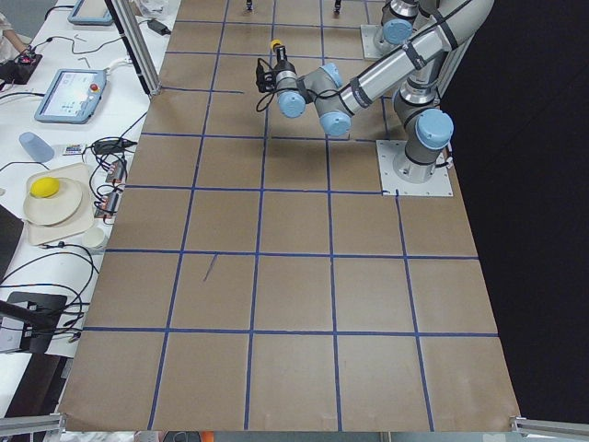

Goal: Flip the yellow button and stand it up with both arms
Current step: 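Lift the yellow button with the left gripper toward the right gripper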

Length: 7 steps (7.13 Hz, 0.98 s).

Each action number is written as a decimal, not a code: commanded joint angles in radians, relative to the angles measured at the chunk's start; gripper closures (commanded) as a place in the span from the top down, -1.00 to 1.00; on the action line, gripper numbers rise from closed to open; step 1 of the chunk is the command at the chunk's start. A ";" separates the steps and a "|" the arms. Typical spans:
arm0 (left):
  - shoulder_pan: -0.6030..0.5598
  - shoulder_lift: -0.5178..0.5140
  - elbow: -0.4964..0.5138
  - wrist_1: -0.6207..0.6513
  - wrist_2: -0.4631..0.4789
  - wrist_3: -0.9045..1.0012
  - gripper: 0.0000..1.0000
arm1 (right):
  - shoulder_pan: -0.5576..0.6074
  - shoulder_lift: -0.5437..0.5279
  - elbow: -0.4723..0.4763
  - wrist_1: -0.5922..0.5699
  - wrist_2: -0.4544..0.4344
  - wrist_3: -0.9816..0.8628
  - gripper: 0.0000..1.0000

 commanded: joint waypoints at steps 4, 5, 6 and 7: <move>-0.259 -0.042 -0.002 0.247 -0.332 0.001 -0.68 | -0.062 0.004 0.002 0.029 0.528 0.279 1.00; -0.282 -0.049 0.002 0.250 -0.381 -0.001 -0.68 | -0.057 0.002 0.005 0.035 0.571 0.307 0.99; -0.287 -0.052 0.009 0.253 -0.394 0.001 -0.68 | -0.050 0.002 0.020 0.039 0.571 0.310 0.99; -0.297 -0.052 0.040 0.253 -0.389 0.002 -0.68 | -0.051 -0.004 0.064 0.039 0.571 0.310 0.99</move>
